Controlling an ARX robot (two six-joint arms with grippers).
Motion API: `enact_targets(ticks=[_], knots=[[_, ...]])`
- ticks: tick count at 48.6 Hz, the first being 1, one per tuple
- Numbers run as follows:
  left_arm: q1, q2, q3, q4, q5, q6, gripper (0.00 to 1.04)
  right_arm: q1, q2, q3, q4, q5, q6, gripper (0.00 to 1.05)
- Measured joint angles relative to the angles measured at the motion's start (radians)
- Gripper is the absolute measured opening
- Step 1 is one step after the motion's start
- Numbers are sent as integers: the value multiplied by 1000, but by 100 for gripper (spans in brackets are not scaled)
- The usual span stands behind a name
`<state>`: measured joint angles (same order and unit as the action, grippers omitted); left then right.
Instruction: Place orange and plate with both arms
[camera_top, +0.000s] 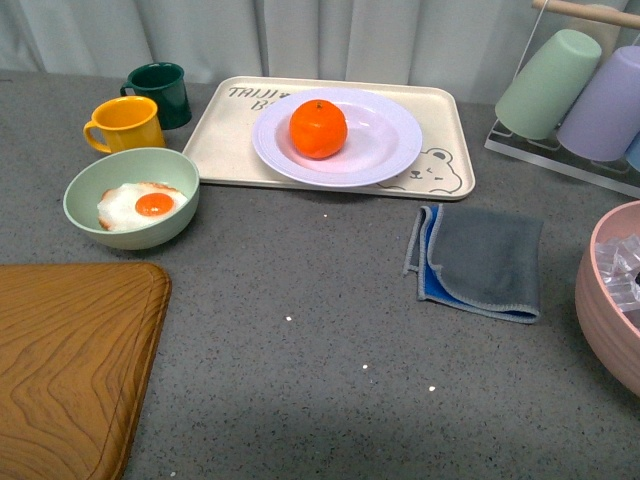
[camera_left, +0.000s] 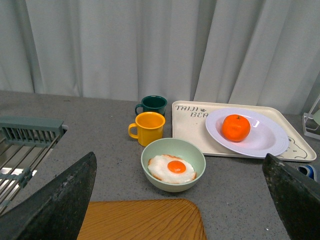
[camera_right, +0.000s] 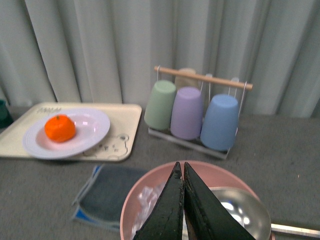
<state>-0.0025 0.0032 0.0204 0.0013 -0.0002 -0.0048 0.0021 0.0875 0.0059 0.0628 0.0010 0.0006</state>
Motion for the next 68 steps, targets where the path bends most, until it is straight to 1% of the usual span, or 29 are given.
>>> enact_targets(ticks=[1,2,12,13,15,19,22,26,33,37,39,40,42,68], knots=[[0,0,0,0,0,0,98,0,-36,0,-44,-2,0,1],[0,0,0,0,-1,0,98,0,-61,0,-55,-2,0,1],[0,0,0,0,0,0,98,0,-82,0,-61,-2,-1,1],[0,0,0,0,0,0,98,0,-82,0,-61,-2,-1,4],[0,0,0,0,0,0,98,0,-82,0,-61,-2,-1,12],[0,0,0,0,0,0,98,0,-83,0,-61,-2,-1,32],[0,0,0,0,0,0,98,0,-83,0,-61,-2,-1,43],[0,0,0,0,0,0,98,0,-83,0,-61,-2,-1,53],[0,0,0,0,0,0,98,0,-83,0,-61,-2,-1,77],[0,0,0,0,0,0,98,0,-83,0,-61,-2,-1,87],[0,0,0,0,0,0,98,0,-83,0,-61,-2,-1,96],[0,0,0,0,0,0,98,0,-83,0,-61,-2,0,97],[0,0,0,0,0,0,98,0,-83,0,-61,-2,0,95],[0,0,0,0,0,0,98,0,-83,0,-61,-2,0,95]])
